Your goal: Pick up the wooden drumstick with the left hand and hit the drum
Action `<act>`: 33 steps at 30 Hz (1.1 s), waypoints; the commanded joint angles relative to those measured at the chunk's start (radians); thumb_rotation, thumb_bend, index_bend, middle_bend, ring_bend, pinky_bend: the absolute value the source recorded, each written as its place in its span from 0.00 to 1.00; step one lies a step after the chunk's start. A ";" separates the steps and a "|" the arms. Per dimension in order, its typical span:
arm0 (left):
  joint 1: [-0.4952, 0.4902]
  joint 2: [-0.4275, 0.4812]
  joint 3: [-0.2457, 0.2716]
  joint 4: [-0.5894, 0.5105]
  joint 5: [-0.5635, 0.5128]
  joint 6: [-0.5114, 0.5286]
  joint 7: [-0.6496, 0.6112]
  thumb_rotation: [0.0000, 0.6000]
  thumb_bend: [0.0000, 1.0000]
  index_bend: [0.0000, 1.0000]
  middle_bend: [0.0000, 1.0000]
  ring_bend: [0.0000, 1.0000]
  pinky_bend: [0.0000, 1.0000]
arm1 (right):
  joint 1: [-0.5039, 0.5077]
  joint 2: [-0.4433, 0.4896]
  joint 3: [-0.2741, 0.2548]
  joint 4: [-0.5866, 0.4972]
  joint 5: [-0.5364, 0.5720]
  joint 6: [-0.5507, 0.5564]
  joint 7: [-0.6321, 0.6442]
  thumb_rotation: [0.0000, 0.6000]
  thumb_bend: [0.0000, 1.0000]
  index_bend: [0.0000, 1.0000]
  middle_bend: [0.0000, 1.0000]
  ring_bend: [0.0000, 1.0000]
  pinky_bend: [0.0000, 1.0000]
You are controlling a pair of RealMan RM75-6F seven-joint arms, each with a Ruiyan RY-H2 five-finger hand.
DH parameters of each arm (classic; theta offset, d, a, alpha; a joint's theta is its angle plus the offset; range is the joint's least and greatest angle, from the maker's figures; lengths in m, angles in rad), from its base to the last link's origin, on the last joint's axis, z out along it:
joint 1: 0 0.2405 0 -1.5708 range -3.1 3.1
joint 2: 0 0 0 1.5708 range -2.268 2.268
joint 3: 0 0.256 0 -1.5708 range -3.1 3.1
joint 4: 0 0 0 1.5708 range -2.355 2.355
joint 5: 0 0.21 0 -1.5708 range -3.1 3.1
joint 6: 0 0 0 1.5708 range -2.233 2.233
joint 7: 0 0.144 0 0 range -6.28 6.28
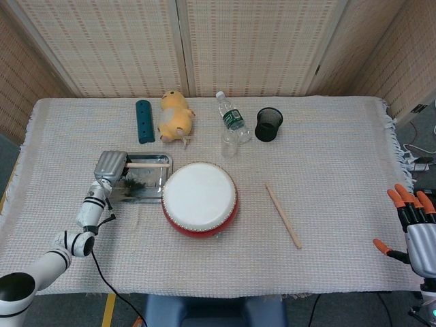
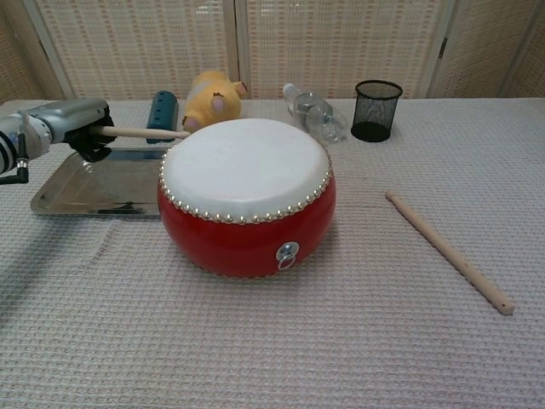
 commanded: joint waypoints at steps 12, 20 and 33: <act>-0.050 -0.039 0.009 0.077 0.021 -0.090 -0.031 1.00 0.67 0.72 0.80 0.70 0.97 | 0.002 -0.001 0.004 -0.003 0.016 -0.011 -0.005 1.00 0.06 0.00 0.00 0.00 0.00; -0.051 -0.002 -0.001 0.009 0.005 -0.111 -0.013 1.00 0.61 0.37 0.43 0.36 0.55 | 0.001 -0.002 0.005 0.006 0.018 -0.010 0.005 1.00 0.06 0.00 0.00 0.00 0.00; -0.054 0.048 -0.001 -0.078 -0.040 -0.171 0.054 1.00 0.46 0.00 0.05 0.01 0.17 | -0.003 -0.003 0.005 0.014 0.017 -0.004 0.016 1.00 0.06 0.00 0.00 0.00 0.00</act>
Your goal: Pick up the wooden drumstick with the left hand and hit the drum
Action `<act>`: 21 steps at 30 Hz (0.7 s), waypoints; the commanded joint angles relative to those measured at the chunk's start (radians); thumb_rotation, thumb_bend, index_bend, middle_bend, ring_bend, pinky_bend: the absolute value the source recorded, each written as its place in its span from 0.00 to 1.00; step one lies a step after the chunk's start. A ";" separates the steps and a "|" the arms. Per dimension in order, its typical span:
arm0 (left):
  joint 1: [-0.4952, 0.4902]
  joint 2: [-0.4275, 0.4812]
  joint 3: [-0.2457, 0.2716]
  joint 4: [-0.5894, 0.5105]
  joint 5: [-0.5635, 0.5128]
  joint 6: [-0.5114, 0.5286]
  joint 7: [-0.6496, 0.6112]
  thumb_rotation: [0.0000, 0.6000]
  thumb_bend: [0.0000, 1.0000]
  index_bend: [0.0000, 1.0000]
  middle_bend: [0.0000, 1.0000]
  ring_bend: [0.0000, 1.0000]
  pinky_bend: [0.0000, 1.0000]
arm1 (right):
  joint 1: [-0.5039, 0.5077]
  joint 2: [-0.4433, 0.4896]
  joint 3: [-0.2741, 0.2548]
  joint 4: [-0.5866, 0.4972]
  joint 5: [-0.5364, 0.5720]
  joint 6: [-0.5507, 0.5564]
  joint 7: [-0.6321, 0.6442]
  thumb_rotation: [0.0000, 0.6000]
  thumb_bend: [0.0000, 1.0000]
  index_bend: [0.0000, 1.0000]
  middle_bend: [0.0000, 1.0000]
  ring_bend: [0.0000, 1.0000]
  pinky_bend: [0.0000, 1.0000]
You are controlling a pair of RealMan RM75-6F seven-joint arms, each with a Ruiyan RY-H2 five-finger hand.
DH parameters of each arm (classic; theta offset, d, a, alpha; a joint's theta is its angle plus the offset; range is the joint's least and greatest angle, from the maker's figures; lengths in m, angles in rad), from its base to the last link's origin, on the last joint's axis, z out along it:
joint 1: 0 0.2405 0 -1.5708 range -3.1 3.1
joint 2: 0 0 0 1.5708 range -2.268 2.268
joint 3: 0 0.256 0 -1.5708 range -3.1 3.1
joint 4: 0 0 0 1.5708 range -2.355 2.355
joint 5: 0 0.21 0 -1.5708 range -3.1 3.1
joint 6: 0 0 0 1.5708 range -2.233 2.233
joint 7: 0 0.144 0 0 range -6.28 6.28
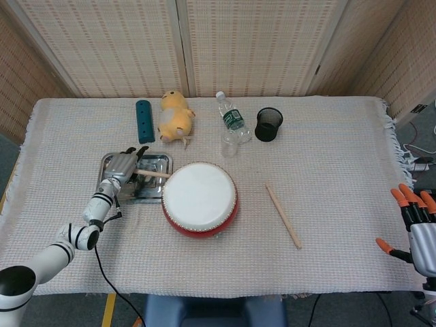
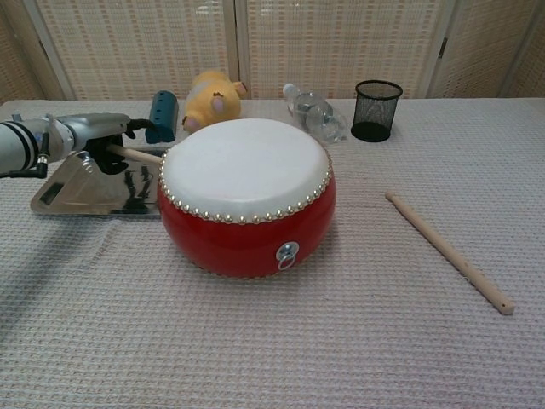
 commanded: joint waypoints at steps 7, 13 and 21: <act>0.004 0.013 -0.011 -0.030 -0.035 -0.003 0.022 1.00 0.32 0.00 0.00 0.00 0.09 | -0.001 0.000 0.000 0.002 0.000 0.001 0.002 1.00 0.06 0.00 0.00 0.00 0.00; 0.005 0.017 -0.012 -0.041 -0.045 -0.005 0.028 1.00 0.24 0.00 0.00 0.00 0.05 | -0.002 0.000 0.001 0.003 -0.001 0.004 0.004 1.00 0.06 0.00 0.00 0.00 0.00; 0.010 0.023 -0.013 -0.056 -0.052 0.008 0.032 1.00 0.17 0.00 0.00 0.00 0.00 | -0.003 -0.002 0.001 0.007 -0.006 0.009 0.009 1.00 0.06 0.00 0.00 0.00 0.00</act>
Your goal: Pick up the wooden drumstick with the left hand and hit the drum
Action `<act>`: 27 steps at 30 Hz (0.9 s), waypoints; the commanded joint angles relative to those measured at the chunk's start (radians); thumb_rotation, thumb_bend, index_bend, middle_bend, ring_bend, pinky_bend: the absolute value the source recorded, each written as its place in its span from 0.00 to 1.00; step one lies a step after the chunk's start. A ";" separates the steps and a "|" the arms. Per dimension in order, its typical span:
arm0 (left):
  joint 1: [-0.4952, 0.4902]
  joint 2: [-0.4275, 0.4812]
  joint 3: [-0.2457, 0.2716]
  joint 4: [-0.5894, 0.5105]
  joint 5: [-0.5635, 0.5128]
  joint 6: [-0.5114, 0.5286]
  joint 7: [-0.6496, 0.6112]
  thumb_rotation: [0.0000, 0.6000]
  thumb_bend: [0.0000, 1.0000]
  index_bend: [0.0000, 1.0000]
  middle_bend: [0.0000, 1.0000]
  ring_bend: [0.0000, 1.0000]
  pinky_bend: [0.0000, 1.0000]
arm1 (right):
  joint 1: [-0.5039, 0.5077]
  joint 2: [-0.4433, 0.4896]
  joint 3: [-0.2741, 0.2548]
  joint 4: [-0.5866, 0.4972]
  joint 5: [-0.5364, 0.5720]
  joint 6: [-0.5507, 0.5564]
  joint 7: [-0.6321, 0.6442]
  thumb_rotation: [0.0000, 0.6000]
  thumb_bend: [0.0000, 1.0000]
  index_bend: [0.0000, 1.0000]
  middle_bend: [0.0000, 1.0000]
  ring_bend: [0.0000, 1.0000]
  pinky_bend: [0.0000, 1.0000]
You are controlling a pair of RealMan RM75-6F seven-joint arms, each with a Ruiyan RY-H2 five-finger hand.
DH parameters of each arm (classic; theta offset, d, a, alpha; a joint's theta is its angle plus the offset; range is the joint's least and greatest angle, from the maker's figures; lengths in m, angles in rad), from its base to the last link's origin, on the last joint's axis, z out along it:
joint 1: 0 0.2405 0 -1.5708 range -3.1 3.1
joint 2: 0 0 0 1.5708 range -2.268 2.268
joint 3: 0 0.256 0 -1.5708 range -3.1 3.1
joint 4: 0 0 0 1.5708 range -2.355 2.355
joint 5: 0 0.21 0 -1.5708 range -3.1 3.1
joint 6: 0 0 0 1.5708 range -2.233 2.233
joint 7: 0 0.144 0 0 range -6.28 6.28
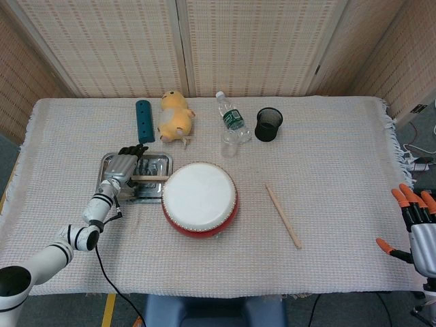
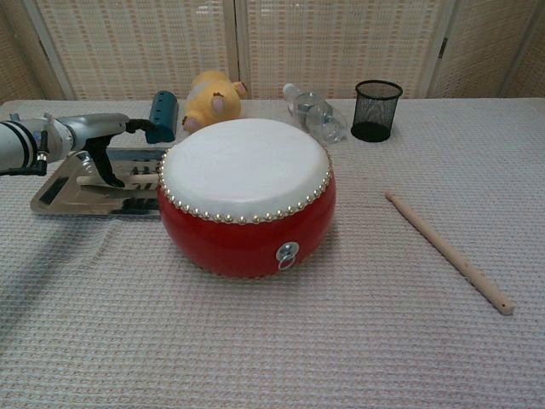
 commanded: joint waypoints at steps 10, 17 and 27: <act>0.062 0.082 -0.033 -0.136 -0.036 0.124 0.004 1.00 0.19 0.00 0.00 0.00 0.00 | -0.002 0.005 0.001 0.005 -0.002 0.005 0.013 1.00 0.06 0.00 0.00 0.00 0.00; 0.186 0.190 -0.050 -0.334 -0.059 0.297 -0.017 1.00 0.27 0.09 0.09 0.02 0.04 | 0.001 0.018 -0.002 0.007 0.000 -0.008 0.047 1.00 0.06 0.00 0.00 0.00 0.00; 0.429 0.314 0.031 -0.604 -0.033 0.646 0.102 1.00 0.33 0.23 0.17 0.08 0.08 | 0.025 0.017 -0.015 0.029 -0.024 -0.048 0.137 1.00 0.06 0.00 0.00 0.00 0.00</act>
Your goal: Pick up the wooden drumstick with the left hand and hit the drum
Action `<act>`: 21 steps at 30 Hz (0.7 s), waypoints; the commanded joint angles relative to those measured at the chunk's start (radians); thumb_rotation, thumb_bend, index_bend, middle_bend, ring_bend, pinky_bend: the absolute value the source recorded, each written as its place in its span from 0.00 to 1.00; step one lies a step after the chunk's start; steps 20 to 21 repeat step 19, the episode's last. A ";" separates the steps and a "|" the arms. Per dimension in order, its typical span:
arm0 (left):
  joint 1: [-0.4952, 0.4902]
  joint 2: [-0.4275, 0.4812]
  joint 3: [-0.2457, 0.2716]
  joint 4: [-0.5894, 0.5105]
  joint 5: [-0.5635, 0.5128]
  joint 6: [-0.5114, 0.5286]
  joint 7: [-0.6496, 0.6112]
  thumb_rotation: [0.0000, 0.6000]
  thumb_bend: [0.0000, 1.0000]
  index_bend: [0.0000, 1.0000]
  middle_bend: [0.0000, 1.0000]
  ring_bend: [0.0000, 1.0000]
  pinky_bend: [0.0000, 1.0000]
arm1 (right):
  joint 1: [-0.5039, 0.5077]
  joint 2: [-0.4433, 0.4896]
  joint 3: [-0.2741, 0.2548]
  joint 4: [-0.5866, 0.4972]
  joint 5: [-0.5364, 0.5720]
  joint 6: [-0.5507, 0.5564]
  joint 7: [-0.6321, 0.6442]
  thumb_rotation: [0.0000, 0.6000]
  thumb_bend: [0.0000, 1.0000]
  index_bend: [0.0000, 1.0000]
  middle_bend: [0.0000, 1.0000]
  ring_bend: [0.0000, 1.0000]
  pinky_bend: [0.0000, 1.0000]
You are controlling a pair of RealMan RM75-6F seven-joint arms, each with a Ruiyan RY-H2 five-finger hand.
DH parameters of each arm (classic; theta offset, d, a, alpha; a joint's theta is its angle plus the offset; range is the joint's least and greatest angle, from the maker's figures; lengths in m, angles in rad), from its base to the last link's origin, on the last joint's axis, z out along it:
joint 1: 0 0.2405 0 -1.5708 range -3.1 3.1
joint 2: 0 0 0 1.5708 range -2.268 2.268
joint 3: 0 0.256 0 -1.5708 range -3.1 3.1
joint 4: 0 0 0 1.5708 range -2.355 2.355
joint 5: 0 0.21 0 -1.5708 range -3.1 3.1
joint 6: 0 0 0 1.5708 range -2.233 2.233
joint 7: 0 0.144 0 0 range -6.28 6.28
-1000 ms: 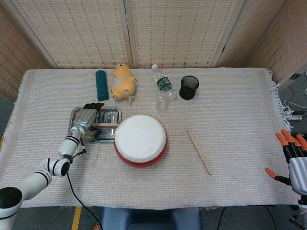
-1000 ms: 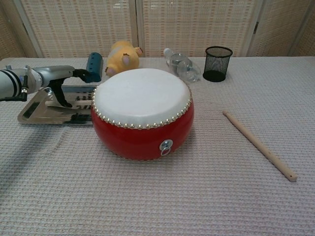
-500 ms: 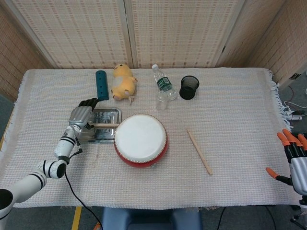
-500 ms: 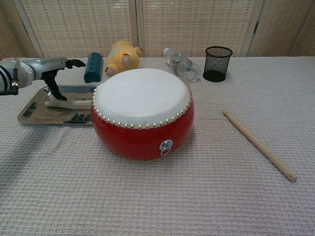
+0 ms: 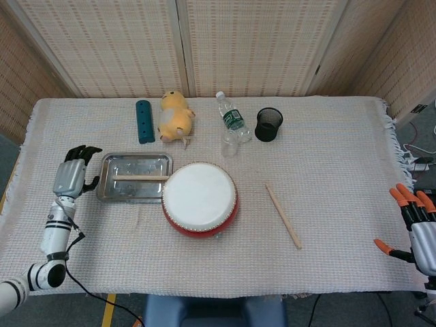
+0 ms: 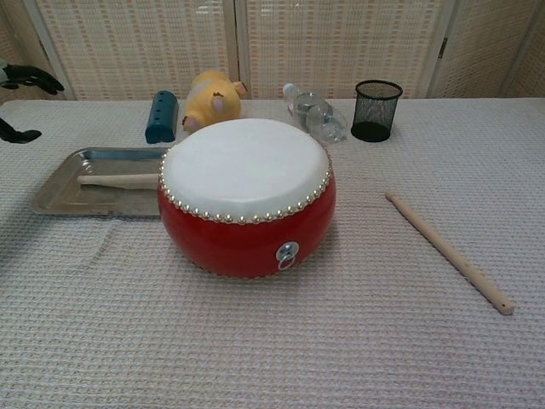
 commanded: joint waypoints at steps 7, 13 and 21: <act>0.249 0.096 0.146 -0.258 0.100 0.308 0.126 1.00 0.33 0.21 0.15 0.07 0.07 | 0.019 -0.033 -0.014 0.024 -0.028 -0.019 0.012 1.00 0.06 0.00 0.00 0.00 0.00; 0.310 0.112 0.194 -0.343 0.188 0.392 0.158 1.00 0.33 0.18 0.13 0.06 0.06 | 0.027 -0.048 -0.028 0.024 -0.038 -0.038 0.004 1.00 0.06 0.00 0.00 0.00 0.00; 0.348 0.121 0.223 -0.390 0.265 0.443 0.180 1.00 0.33 0.18 0.12 0.05 0.06 | 0.026 -0.062 -0.038 0.042 -0.035 -0.043 0.036 1.00 0.06 0.00 0.00 0.00 0.00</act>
